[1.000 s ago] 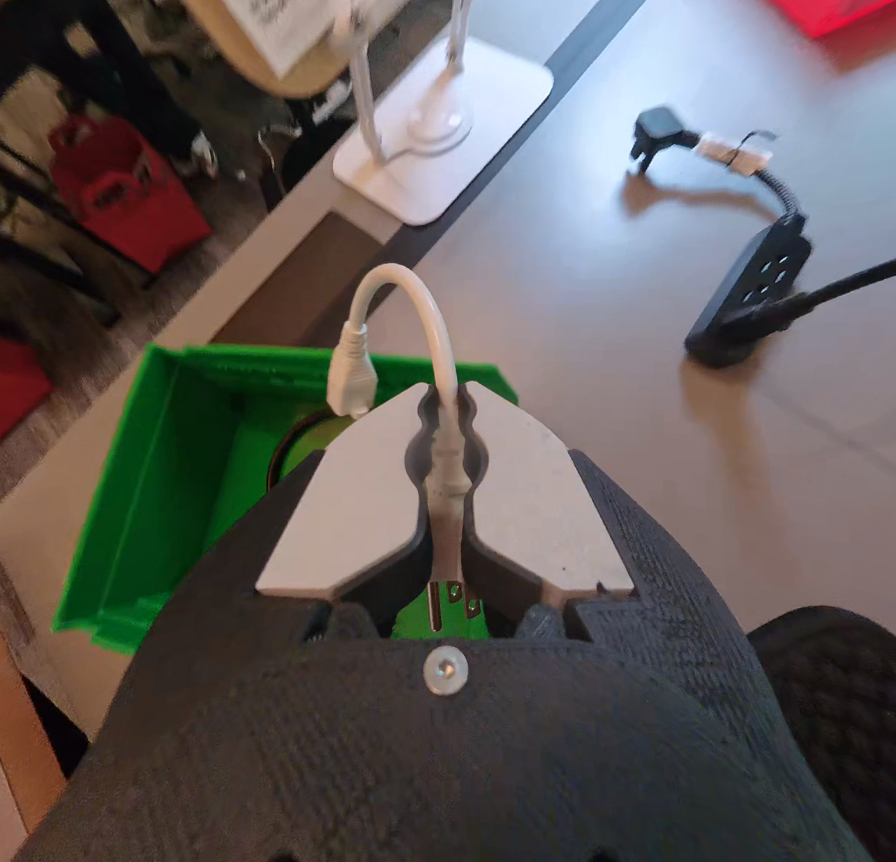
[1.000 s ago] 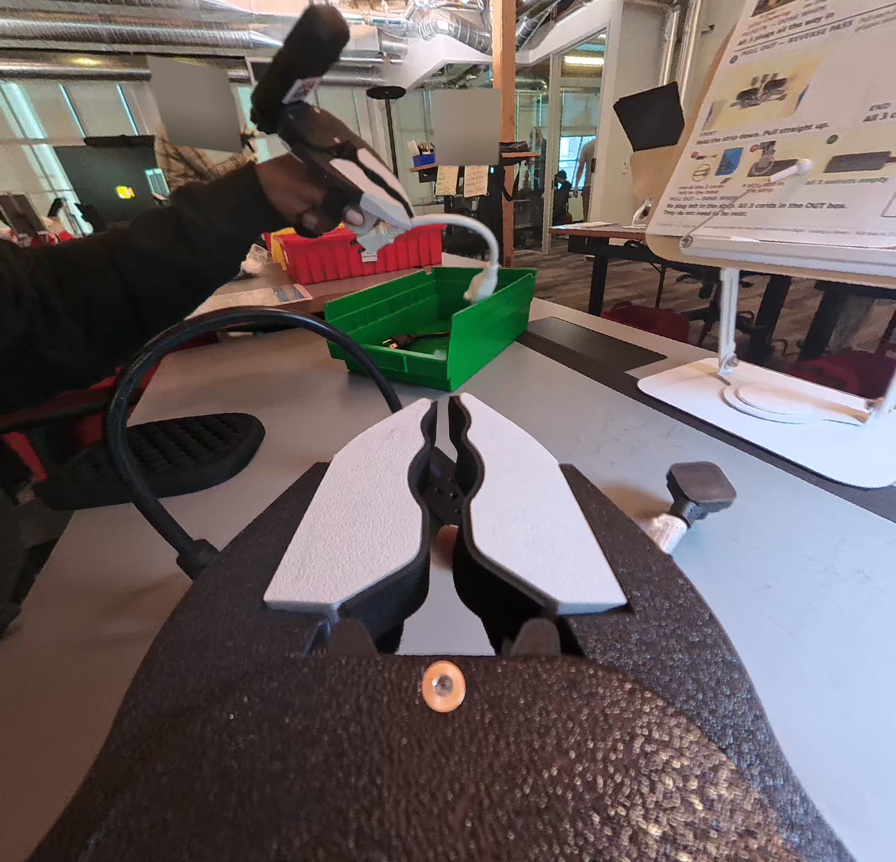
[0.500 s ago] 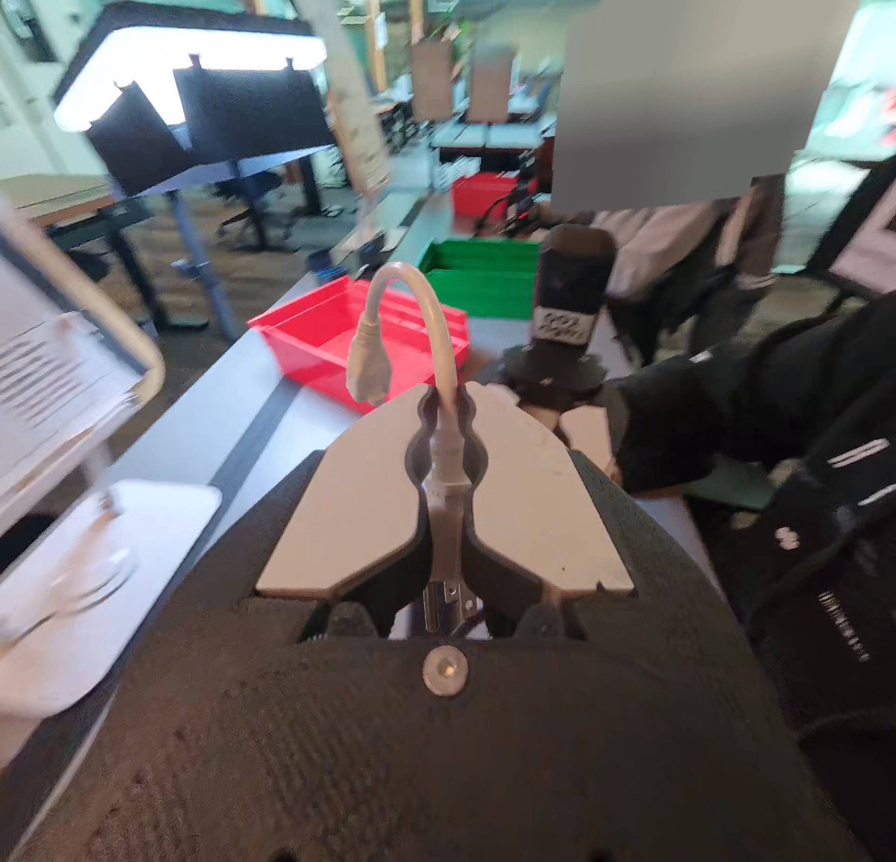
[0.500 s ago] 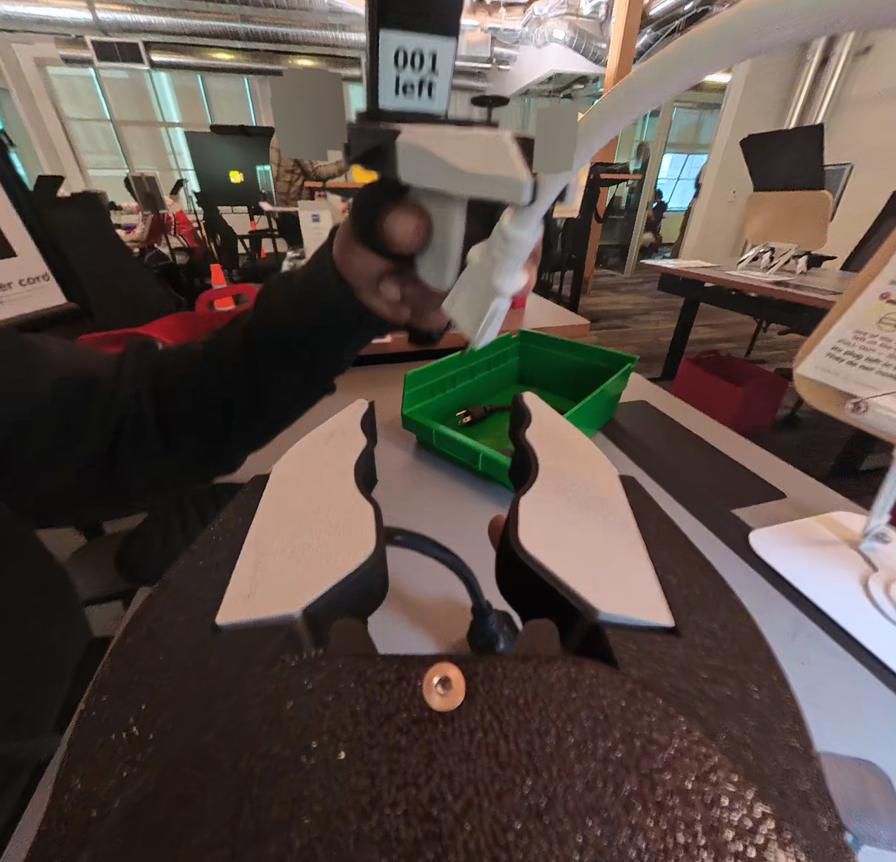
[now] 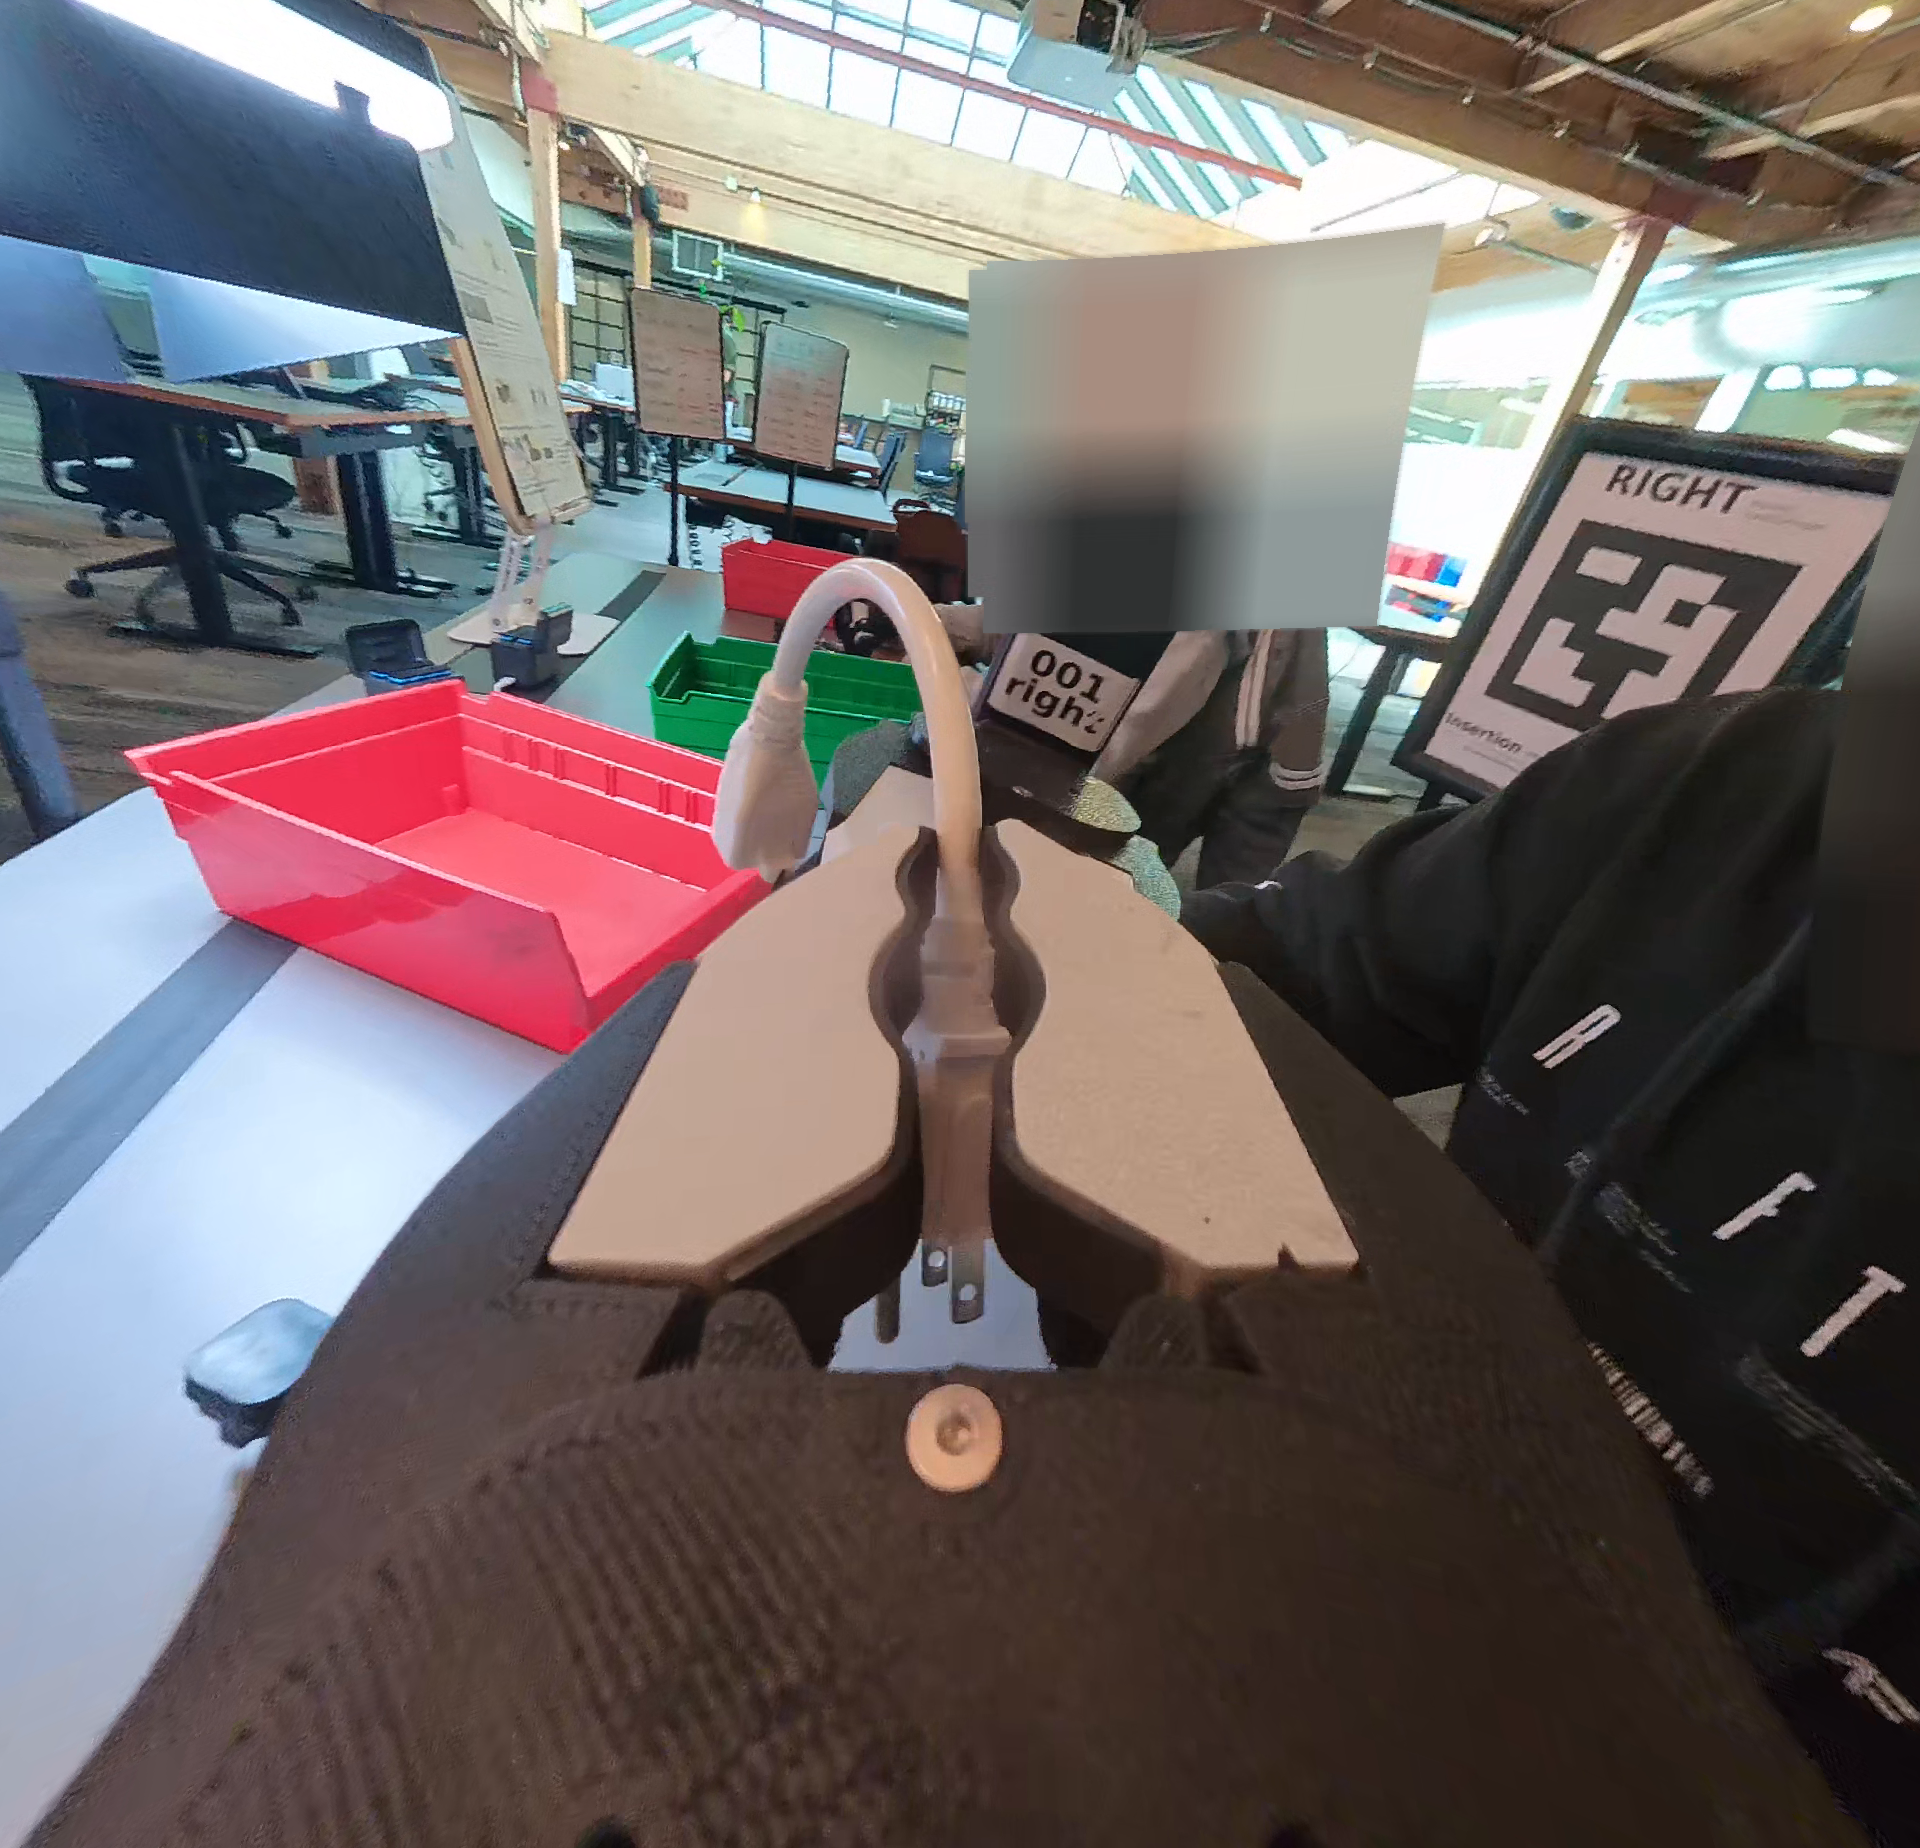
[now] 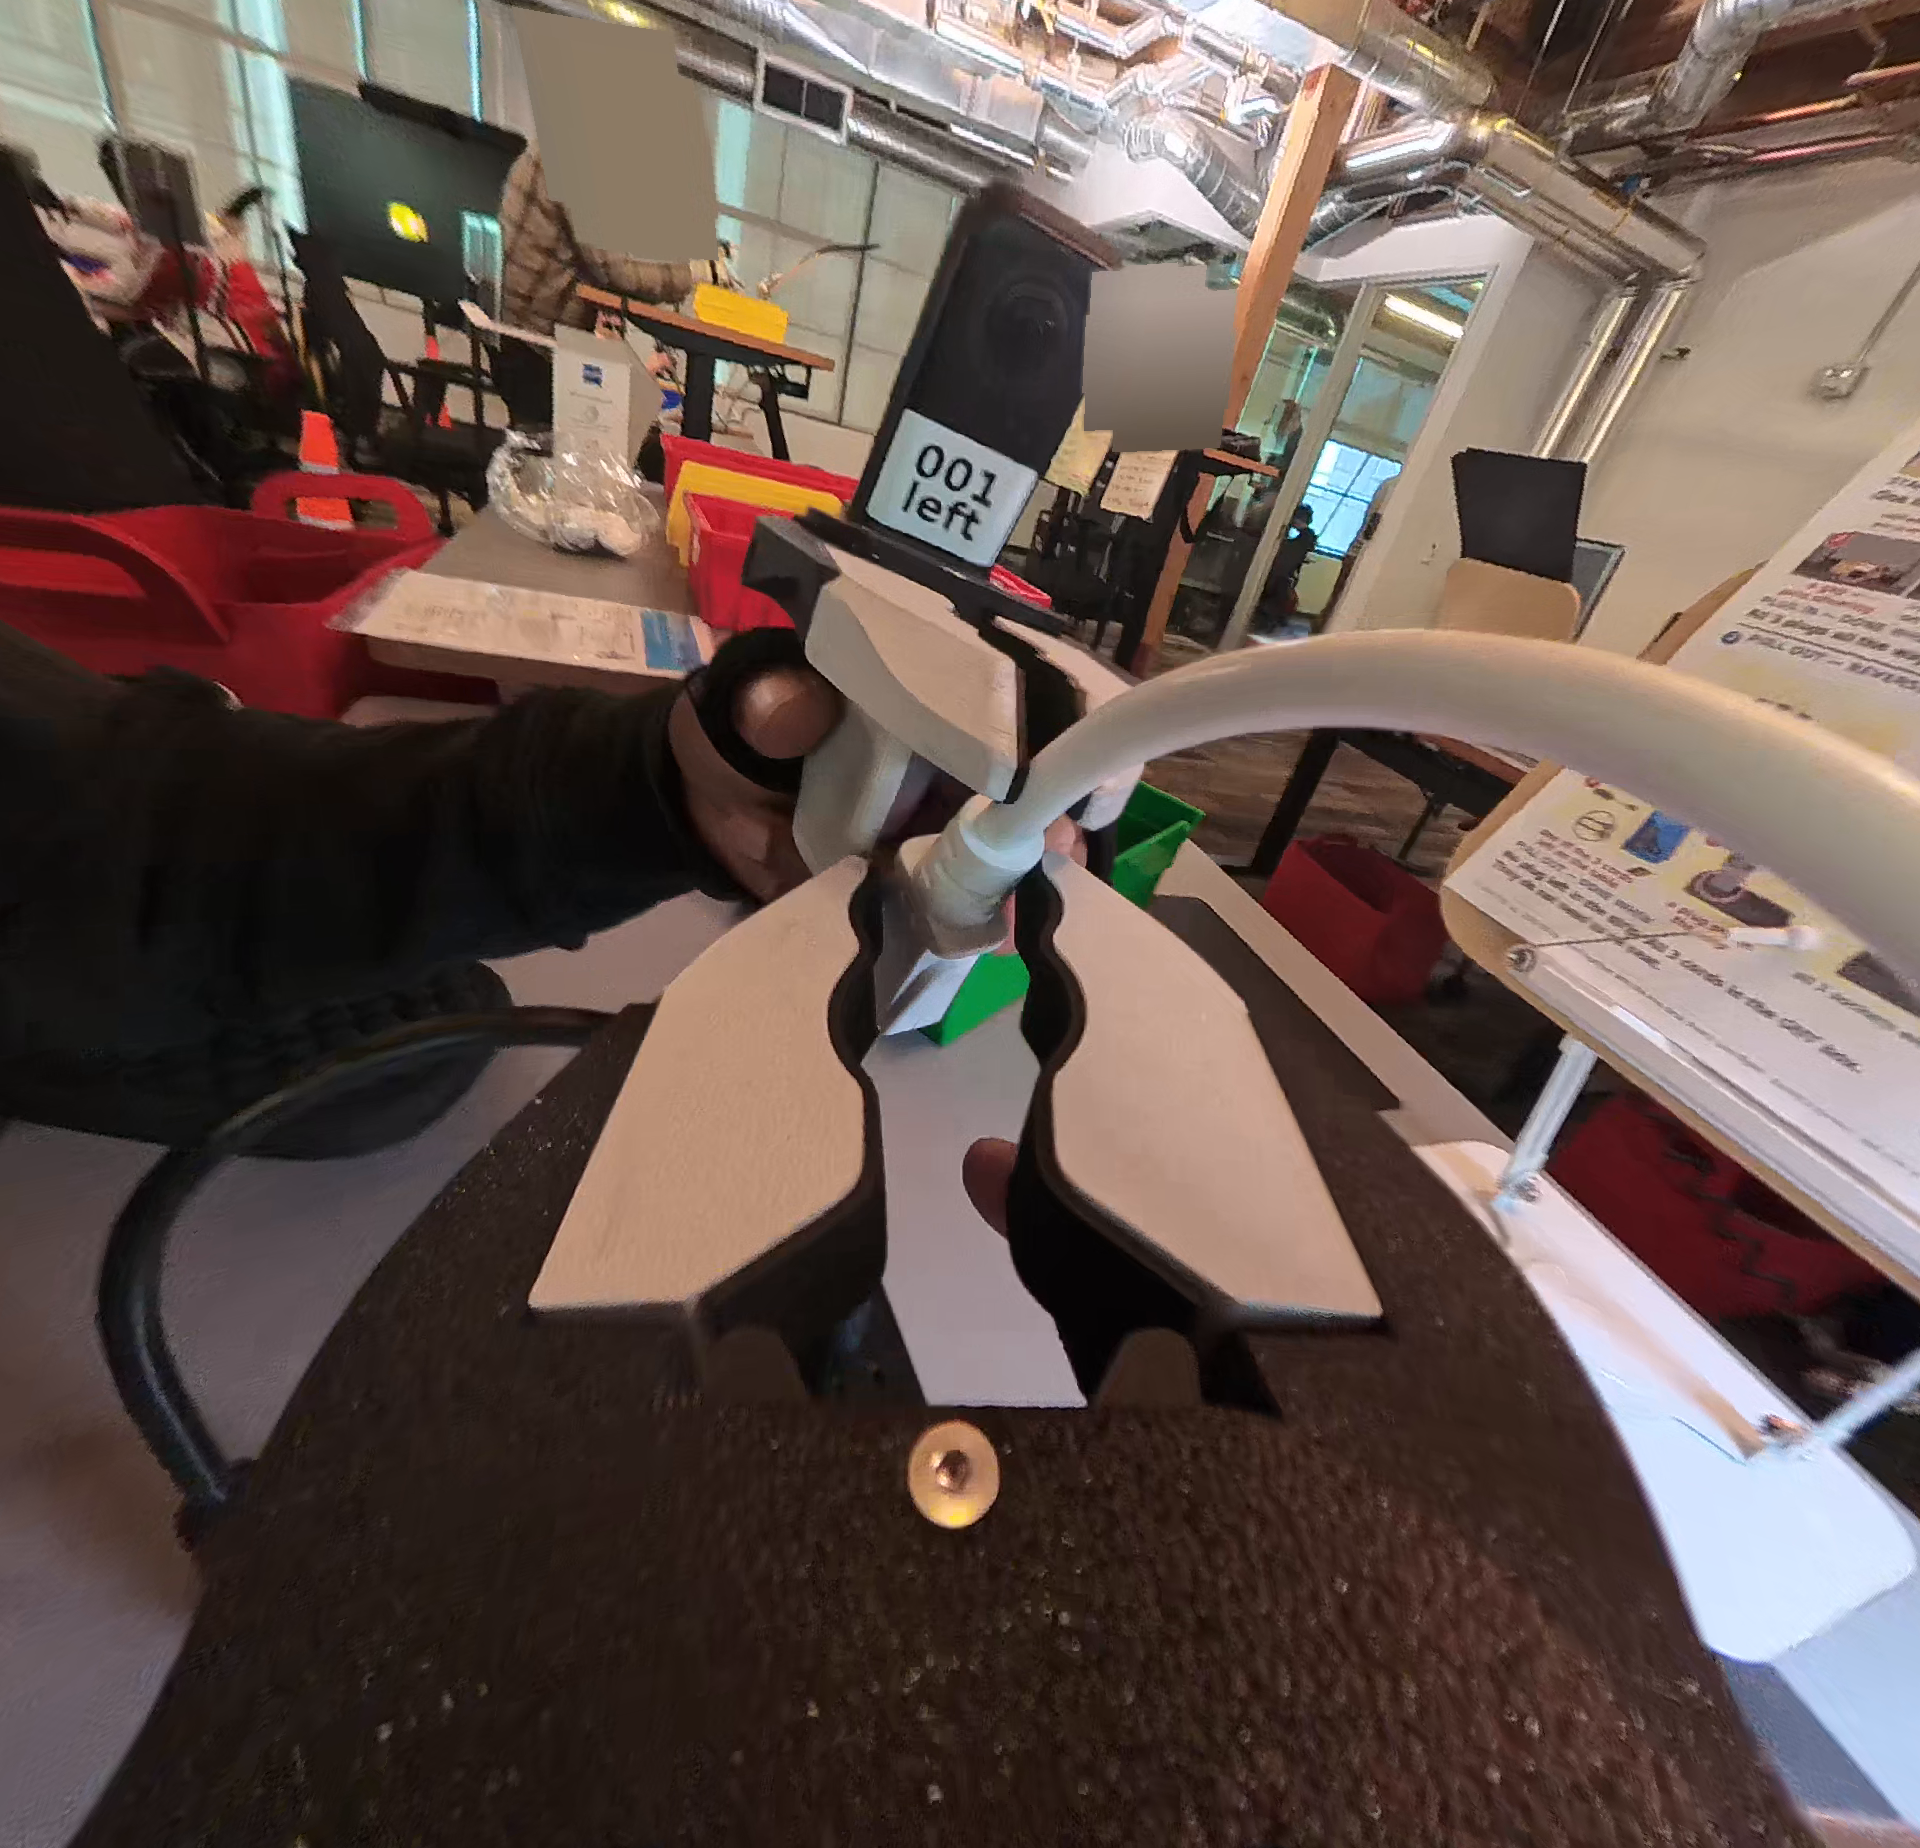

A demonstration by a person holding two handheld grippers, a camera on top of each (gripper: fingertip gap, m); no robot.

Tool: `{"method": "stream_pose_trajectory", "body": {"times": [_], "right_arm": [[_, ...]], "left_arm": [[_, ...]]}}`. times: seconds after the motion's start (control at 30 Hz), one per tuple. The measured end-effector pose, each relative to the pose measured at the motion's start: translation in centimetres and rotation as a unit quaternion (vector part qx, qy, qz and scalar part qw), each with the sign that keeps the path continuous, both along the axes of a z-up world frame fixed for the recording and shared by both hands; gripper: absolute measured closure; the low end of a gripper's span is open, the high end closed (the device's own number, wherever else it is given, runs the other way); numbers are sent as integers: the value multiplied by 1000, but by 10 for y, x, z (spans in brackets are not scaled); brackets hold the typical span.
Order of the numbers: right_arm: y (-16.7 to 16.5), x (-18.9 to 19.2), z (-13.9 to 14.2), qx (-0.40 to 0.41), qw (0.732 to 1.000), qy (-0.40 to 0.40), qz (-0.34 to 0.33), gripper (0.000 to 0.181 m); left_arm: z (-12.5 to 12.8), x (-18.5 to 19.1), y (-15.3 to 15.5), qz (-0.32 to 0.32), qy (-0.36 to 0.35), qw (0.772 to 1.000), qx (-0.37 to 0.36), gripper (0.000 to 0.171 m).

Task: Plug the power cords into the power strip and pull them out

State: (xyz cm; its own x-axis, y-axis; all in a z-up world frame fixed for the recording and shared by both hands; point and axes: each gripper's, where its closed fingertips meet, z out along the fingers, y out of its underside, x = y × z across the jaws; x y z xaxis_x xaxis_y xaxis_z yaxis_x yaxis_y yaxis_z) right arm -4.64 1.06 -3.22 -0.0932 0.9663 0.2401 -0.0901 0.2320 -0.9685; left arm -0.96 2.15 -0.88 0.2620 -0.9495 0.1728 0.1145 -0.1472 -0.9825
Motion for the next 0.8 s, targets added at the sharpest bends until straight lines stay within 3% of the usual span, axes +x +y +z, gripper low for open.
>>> {"method": "stream_pose_trajectory", "body": {"times": [0.17,0.3,0.4,0.53,0.67,0.73,0.8], "right_arm": [[17,3,-5,3,999,-4,-37,161],[27,4,0,-55,997,10,-49,162],[31,0,0,-117,991,2,-67,162],[36,-4,-5,-198,976,-6,-89,162],[40,-6,-10,-204,971,-15,-121,157],[38,-5,-10,-192,974,-15,-116,162],[33,-4,-4,-162,982,5,-94,161]], "left_arm": [[4,-31,4,111,18,991,76,154],[-29,-42,7,177,157,964,117,141],[-48,-41,18,252,257,914,186,135],[-48,-41,29,351,347,816,302,133],[-53,-37,33,380,372,771,352,145],[-54,-38,31,373,365,779,346,146],[-50,-35,25,343,319,830,305,146]]}}
